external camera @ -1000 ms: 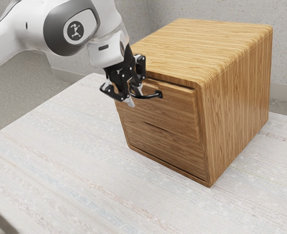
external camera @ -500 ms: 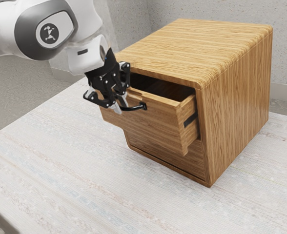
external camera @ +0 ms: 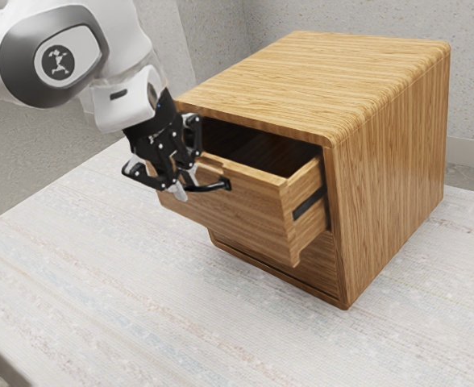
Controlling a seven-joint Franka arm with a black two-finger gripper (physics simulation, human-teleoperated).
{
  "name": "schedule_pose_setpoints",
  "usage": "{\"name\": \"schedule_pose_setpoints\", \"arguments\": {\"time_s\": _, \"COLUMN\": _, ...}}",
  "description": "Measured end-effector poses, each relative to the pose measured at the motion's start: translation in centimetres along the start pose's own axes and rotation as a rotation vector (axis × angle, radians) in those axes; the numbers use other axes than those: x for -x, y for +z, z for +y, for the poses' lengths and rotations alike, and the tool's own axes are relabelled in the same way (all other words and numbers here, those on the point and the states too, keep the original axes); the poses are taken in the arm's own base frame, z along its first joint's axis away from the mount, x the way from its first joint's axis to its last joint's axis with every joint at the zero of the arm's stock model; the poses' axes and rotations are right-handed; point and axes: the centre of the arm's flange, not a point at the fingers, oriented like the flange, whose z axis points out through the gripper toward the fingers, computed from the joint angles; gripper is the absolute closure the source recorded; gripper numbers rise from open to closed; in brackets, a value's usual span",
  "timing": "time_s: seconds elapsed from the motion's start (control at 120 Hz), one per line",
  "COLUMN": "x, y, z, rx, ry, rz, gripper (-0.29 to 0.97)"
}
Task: Pull the drawer handle with one arm to open the drawer
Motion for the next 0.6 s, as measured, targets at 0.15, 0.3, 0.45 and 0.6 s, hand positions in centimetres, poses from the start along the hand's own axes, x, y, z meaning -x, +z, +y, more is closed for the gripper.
{"name": "schedule_pose_setpoints", "arguments": {"time_s": 0.15, "x": 0.1, "y": -0.3, "z": 0.9, "rx": 0.004, "ry": -0.010, "rz": 0.009, "gripper": 0.64}}
{"name": "schedule_pose_setpoints", "arguments": {"time_s": 0.3, "x": 0.3, "y": -0.5, "z": 2.1, "rx": 0.009, "ry": -0.019, "rz": 0.014, "gripper": 0.65}}
{"name": "schedule_pose_setpoints", "arguments": {"time_s": 0.45, "x": 0.3, "y": -0.5, "z": 3.1, "rx": 0.015, "ry": -0.028, "rz": 0.017, "gripper": 0.64}}
{"name": "schedule_pose_setpoints", "arguments": {"time_s": 0.6, "x": 0.4, "y": -0.5, "z": 4.3, "rx": 0.017, "ry": -0.038, "rz": 0.020, "gripper": 0.64}}
